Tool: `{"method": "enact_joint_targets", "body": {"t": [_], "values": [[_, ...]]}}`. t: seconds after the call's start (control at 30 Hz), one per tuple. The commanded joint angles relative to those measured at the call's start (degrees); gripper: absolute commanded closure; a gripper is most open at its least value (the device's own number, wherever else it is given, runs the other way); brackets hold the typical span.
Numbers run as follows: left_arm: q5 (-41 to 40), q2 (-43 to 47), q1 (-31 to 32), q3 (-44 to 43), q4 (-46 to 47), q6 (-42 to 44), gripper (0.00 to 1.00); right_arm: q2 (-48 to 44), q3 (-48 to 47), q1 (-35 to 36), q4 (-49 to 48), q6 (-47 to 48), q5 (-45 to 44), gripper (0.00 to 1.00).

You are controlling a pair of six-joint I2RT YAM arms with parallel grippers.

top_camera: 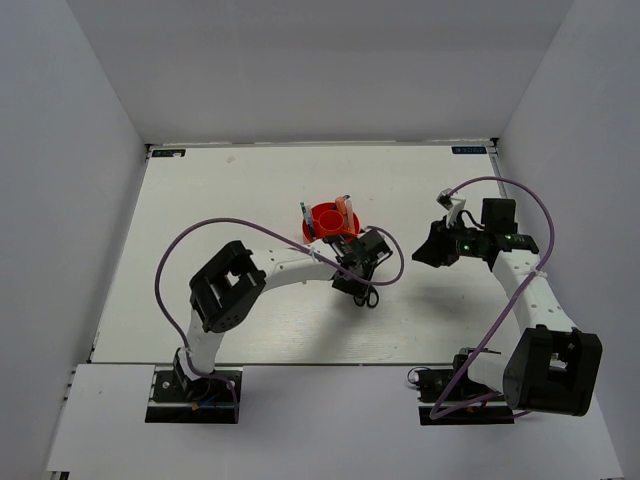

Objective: Sort the stationery into containers
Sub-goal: Pick up the scissors from the center of the board.

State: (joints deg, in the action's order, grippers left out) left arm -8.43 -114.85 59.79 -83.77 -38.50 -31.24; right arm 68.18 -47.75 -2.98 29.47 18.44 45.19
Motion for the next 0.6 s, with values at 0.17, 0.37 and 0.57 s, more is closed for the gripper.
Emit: {"method": "enact_joint_targets", "body": {"t": [0.17,0.37,0.57], "values": [[-0.10,-0.99,-1.25,-0.08,1.50,-1.28,0.56,-1.47,0.28,-0.62,-1.00,-0.33,2.01,0.62],[0.60,-3.01,-1.17,-0.34,1.15,-2.15,0.66,-1.56,0.20,-1.23,-1.09,-0.86,2.53,0.62],[0.08,-4.94,-0.20,0.09,-1.30,-2.24,0.71,-1.74,0.20,-2.02,-1.00,-1.12,3.33,0.62]]}}
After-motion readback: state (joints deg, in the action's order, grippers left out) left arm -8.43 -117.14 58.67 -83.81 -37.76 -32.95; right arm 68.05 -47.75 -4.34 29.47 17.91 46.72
